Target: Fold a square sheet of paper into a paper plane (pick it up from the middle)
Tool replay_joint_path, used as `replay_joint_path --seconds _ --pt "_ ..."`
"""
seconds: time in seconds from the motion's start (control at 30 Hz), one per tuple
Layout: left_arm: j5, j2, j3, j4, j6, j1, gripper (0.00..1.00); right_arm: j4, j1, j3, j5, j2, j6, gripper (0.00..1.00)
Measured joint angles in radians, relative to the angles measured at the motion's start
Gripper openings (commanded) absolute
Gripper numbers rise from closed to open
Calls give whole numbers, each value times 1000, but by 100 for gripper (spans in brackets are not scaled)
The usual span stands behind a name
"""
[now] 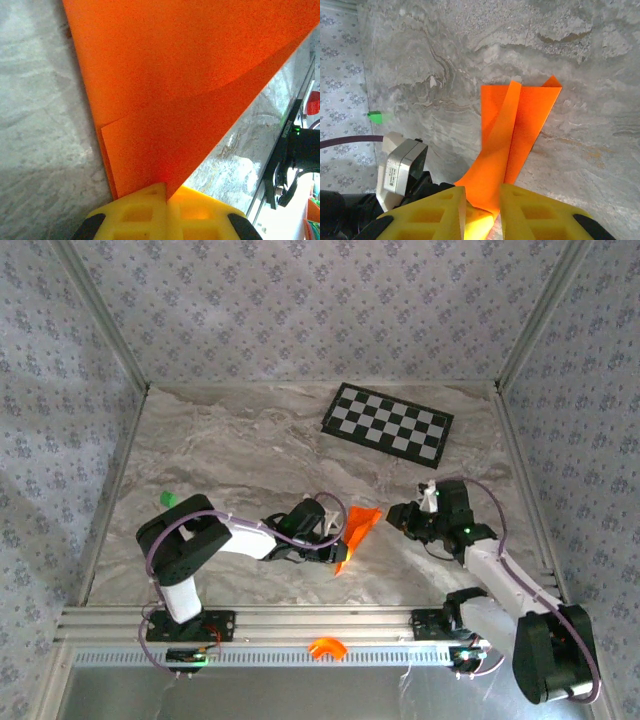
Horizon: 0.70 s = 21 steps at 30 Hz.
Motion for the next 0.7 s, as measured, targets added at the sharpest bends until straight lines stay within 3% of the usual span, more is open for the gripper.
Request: replay_joint_path --seconds 0.13,0.4,0.7 --pt "5 1 3 -6 8 1 0 42 28 -5 -28 54 -4 23" --pt "10 12 61 -108 23 1 0 146 153 -16 -58 166 -19 7" --pt "42 43 98 -131 -6 11 0 243 214 -18 -67 257 -18 4"
